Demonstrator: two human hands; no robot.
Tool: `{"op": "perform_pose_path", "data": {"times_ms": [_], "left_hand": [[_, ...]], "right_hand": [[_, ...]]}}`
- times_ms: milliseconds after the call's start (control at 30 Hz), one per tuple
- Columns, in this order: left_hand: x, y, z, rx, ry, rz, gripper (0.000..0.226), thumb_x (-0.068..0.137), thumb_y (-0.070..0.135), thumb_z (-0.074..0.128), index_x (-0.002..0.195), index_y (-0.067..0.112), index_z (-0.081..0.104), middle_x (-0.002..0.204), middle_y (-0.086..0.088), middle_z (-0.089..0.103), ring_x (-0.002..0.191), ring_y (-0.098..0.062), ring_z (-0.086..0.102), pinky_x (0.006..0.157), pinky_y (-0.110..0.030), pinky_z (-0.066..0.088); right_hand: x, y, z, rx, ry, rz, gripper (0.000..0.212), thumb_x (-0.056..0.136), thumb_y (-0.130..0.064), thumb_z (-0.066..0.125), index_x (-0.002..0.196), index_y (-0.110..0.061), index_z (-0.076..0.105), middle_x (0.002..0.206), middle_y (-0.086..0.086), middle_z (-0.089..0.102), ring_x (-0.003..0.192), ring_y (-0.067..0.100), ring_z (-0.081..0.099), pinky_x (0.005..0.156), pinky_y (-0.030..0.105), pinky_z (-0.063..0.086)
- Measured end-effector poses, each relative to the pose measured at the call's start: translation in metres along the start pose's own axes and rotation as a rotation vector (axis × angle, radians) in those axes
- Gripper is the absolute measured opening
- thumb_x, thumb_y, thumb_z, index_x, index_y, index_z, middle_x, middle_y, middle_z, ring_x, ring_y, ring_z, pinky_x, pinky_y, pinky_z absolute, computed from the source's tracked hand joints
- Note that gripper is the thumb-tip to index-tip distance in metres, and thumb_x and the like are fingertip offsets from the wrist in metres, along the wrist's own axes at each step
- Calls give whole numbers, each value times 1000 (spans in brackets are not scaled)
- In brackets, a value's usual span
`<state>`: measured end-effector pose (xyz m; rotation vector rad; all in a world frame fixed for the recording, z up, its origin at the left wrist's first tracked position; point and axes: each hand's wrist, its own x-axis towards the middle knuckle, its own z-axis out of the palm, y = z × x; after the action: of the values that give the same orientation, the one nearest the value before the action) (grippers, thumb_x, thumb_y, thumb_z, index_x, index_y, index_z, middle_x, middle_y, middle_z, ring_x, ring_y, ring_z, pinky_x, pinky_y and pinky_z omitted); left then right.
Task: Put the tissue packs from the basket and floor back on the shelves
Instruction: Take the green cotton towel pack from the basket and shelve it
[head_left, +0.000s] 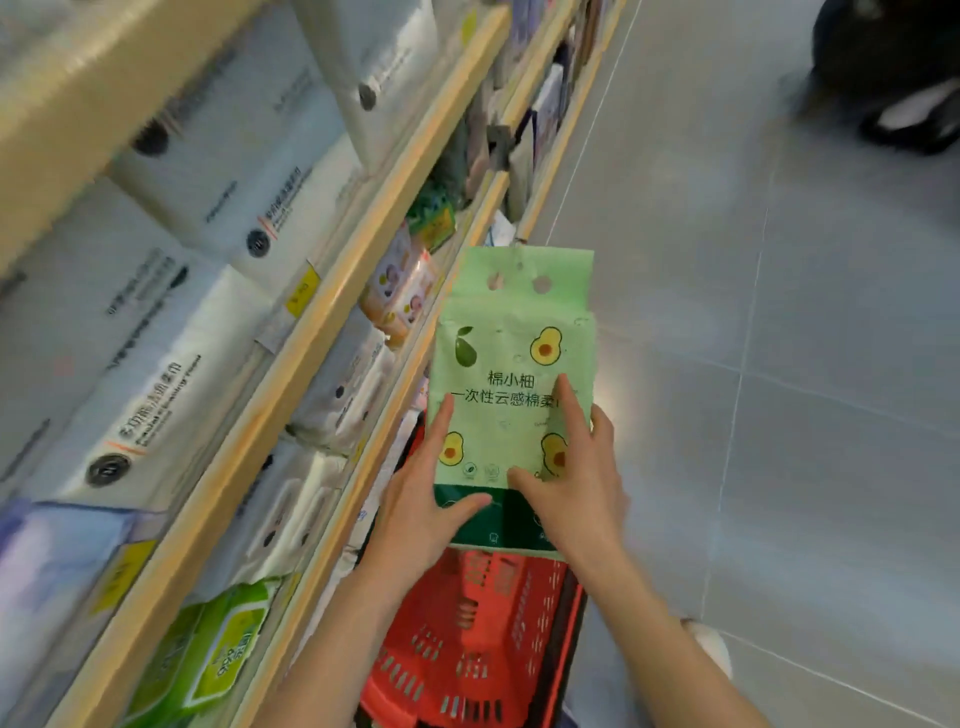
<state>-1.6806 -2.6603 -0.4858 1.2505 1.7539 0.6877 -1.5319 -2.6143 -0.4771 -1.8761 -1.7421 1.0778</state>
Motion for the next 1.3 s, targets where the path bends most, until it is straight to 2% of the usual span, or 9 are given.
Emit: {"op": "perform_pose_path", "data": {"times_ms": [233, 433, 567, 700, 767, 867, 967, 1133, 1300], "left_hand": [[-13, 138, -15, -23, 313, 126, 101, 72, 23, 77, 140, 52, 9, 124, 46, 20, 102, 43, 17, 81, 12, 21], [-29, 272, -13, -14, 486, 220, 100, 71, 25, 77, 137, 57, 9, 119, 48, 22, 107, 34, 25, 99, -17, 30], [-40, 357, -18, 30, 604, 289, 102, 71, 22, 78, 134, 58, 7, 120, 43, 26, 100, 26, 40, 79, 6, 32], [-54, 424, -37, 88, 687, 388, 101, 72, 22, 77, 134, 59, 6, 120, 46, 25, 94, 38, 34, 87, -2, 34], [-61, 452, -52, 104, 739, 422, 102, 71, 21, 77, 135, 58, 7, 131, 38, 27, 111, 24, 37, 98, -17, 37], [-72, 482, -78, 154, 849, 472, 102, 71, 21, 77, 135, 58, 6, 135, 26, 33, 114, 9, 41, 93, -8, 34], [-82, 498, -107, 206, 954, 490, 101, 72, 23, 77, 134, 57, 5, 130, 24, 39, 110, 6, 45, 84, -2, 31], [-98, 514, -163, 275, 1072, 530, 102, 72, 29, 76, 136, 60, 1, 134, 33, 28, 119, 7, 38, 98, -20, 34], [-114, 538, -223, 353, 1193, 559, 101, 75, 24, 74, 134, 58, 0, 135, 29, 29, 111, 16, 30, 88, -3, 21]], "right_hand": [[14, -71, -143, 98, 53, -266, 94, 66, -28, 72, 136, -54, 14, 135, -16, 38, 116, 5, 44, 79, 32, 42], [22, -116, -267, 138, 102, -489, 95, 67, -29, 71, 133, -59, 12, 144, -18, 33, 123, 7, 43, 85, 42, 49], [22, -149, -343, 184, 136, -641, 93, 68, -27, 70, 135, -56, 13, 146, -18, 30, 128, 7, 38, 89, 41, 47], [20, -188, -397, 221, 193, -766, 93, 69, -26, 70, 137, -54, 13, 145, -13, 32, 126, 10, 41, 85, 37, 48], [17, -210, -417, 250, 210, -833, 92, 70, -26, 71, 138, -51, 15, 145, -11, 33, 125, 11, 42, 83, 34, 46], [14, -246, -438, 282, 226, -958, 91, 70, -26, 72, 139, -49, 16, 145, -10, 34, 124, 11, 42, 78, 29, 45], [11, -285, -447, 319, 211, -1078, 90, 71, -25, 73, 139, -47, 18, 145, -11, 34, 125, 8, 39, 79, 27, 41], [4, -354, -445, 374, 182, -1215, 91, 71, -25, 74, 140, -45, 19, 142, -10, 37, 121, 6, 40, 86, 37, 47], [-4, -428, -441, 473, 166, -1318, 91, 69, -20, 76, 142, -36, 23, 140, -4, 41, 123, 8, 40, 90, 29, 42]]}}
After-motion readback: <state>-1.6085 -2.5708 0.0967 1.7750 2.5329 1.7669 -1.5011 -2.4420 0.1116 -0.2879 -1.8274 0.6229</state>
